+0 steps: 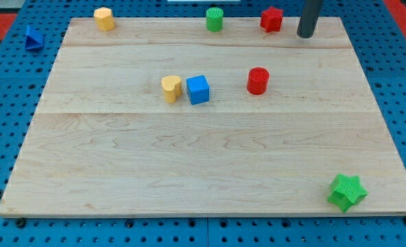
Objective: Move the green star to the center left
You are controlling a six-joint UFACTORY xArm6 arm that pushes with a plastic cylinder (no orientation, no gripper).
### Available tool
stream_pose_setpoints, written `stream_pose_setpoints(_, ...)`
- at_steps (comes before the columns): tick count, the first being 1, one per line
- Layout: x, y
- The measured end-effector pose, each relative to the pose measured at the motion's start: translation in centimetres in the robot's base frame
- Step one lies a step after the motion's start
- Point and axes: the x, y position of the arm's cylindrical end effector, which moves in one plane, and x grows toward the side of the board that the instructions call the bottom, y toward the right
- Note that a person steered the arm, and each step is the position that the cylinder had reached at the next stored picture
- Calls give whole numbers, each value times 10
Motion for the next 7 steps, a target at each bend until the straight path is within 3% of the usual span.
stream_pose_setpoints(3,0,-3)
stream_pose_setpoints(4,52,15)
stream_pose_setpoints(5,154,103)
stream_pose_setpoints(6,238,146)
stream_pose_setpoints(7,316,134)
